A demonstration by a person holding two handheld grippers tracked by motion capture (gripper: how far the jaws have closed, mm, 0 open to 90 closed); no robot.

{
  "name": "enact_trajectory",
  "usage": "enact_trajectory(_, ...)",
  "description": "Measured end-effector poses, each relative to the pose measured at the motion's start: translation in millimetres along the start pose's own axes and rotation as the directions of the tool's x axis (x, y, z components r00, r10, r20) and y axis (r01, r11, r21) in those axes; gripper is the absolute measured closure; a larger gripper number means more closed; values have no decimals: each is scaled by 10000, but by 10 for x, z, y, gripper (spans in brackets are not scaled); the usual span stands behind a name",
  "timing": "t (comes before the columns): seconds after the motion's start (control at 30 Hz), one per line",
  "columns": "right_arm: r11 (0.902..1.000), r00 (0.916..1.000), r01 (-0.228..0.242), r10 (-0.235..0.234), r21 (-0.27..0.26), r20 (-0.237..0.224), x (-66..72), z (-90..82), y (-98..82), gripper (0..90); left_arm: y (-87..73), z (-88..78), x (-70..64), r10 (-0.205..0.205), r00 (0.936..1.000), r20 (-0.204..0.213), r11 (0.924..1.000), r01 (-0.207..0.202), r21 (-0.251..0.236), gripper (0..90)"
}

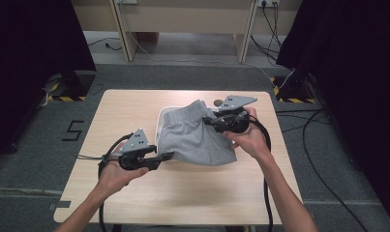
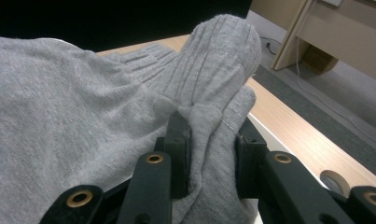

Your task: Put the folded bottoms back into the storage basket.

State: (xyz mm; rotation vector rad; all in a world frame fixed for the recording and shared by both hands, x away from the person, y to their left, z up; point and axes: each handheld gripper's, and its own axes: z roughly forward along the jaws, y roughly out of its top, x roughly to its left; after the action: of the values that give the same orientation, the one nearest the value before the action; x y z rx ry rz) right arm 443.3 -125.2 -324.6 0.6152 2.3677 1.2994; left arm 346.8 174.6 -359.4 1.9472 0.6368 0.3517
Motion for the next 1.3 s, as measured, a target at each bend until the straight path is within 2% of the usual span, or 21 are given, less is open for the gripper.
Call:
enact_trajectory(0.2, 9998, 9997, -170, 168, 108, 172, -118, 96, 16, 726, 7, 117, 143, -158, 9996, -244, 9999, 159, 55, 670)
enact_trajectory(0.77, 9979, 9974, -384, 352, 512, 622, -394, 384, 65, 726, -8, 428, 438, -695, 9949, -735, 9974, 706, 125, 670)
enact_trajectory(0.93, 9968, 9965, -440, 390, 665, 740, -457, 460, 69, 725, -35, 520, 530, -794, 9927, -908, 9961, 825, 310, 670)
enact_trajectory(1.13, 9944, 9955, -501, 422, 935, 845, -526, 569, 50, 725, -67, 639, 577, -709, 9910, -1133, 9960, 766, 465, 670)
enact_trajectory(1.3, 9912, 9948, -687, 594, 1135, 833, -586, 677, -11, 725, -102, 722, 629, -851, 9900, -1129, 9930, 935, 715, 670)
